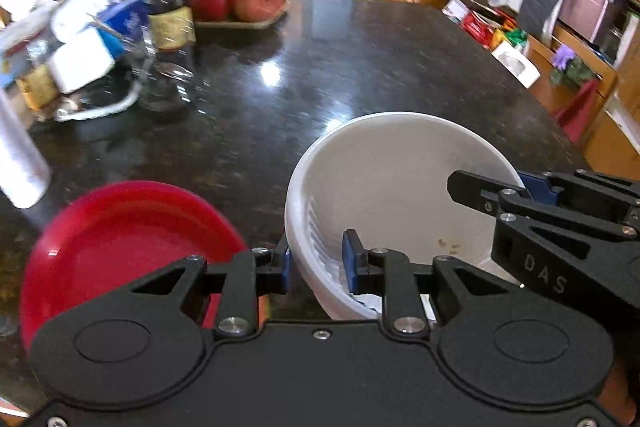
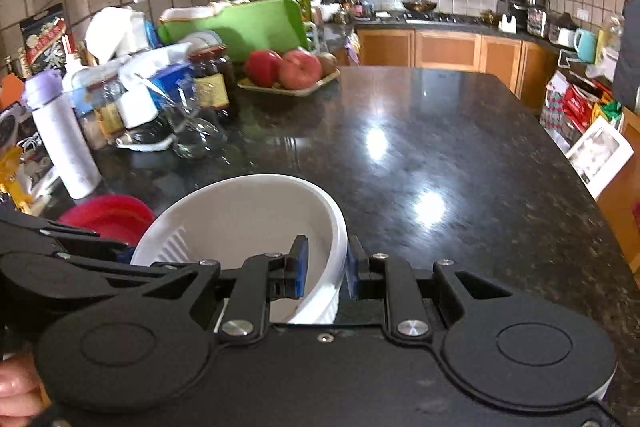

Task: Organize plates and bowls
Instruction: 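Carry the stacked white bowls with the left gripper over the red plate stack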

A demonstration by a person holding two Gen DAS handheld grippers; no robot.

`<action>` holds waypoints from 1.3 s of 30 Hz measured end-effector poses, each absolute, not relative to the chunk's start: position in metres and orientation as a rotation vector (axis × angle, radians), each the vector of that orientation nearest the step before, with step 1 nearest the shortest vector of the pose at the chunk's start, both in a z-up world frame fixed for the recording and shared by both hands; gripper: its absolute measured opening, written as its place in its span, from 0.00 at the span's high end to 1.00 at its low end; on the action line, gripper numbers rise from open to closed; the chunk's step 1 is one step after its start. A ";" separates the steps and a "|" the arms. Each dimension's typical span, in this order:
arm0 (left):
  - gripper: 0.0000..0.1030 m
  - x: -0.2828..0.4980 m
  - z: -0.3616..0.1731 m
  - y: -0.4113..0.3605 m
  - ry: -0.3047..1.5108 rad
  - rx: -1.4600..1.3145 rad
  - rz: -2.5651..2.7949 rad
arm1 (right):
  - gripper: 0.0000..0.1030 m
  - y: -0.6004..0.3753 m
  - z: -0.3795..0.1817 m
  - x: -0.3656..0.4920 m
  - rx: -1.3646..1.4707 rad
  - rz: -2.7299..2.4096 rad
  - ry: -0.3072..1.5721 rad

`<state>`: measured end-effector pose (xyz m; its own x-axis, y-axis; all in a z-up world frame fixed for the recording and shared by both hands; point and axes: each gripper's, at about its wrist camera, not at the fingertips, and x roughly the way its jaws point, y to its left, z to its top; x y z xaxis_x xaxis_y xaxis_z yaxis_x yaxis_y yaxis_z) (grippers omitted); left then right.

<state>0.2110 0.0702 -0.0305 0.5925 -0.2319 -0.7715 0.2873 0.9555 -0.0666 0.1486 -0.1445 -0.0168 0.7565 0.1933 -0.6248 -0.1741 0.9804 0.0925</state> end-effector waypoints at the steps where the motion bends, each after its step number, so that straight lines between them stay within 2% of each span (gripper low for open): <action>1: 0.70 0.212 -0.033 0.067 0.894 0.069 -0.307 | 0.79 -0.149 -0.019 0.150 0.034 0.206 0.696; 6: 0.68 0.213 -0.037 0.056 0.890 0.091 -0.271 | 0.77 -0.160 -0.027 0.156 0.053 0.262 0.737; 12: 0.50 0.206 -0.032 0.059 0.847 0.071 -0.239 | 0.77 -0.163 -0.034 0.161 0.066 0.310 0.773; 15: 0.45 0.200 -0.027 0.062 0.817 0.065 -0.228 | 0.77 -0.166 -0.036 0.164 0.090 0.324 0.785; 22: 0.44 0.206 -0.038 0.056 0.875 0.074 -0.208 | 0.77 -0.169 -0.038 0.171 0.114 0.352 0.814; 26: 0.45 0.208 -0.042 0.059 0.897 0.048 -0.198 | 0.77 -0.172 -0.038 0.172 0.121 0.349 0.825; 28: 0.53 0.208 -0.042 0.060 0.901 0.034 -0.201 | 0.77 -0.174 -0.037 0.172 0.124 0.346 0.828; 30: 0.57 0.209 -0.042 0.059 0.908 0.033 -0.202 | 0.79 -0.174 -0.037 0.171 0.132 0.352 0.832; 32: 0.66 0.209 -0.043 0.060 0.920 0.018 -0.215 | 0.79 -0.171 -0.036 0.170 0.137 0.358 0.829; 33: 0.73 0.210 -0.044 0.061 0.930 0.010 -0.226 | 0.79 -0.170 -0.035 0.169 0.130 0.349 0.822; 39: 0.75 0.207 -0.042 0.062 0.913 0.001 -0.254 | 0.80 -0.168 -0.033 0.165 0.118 0.323 0.817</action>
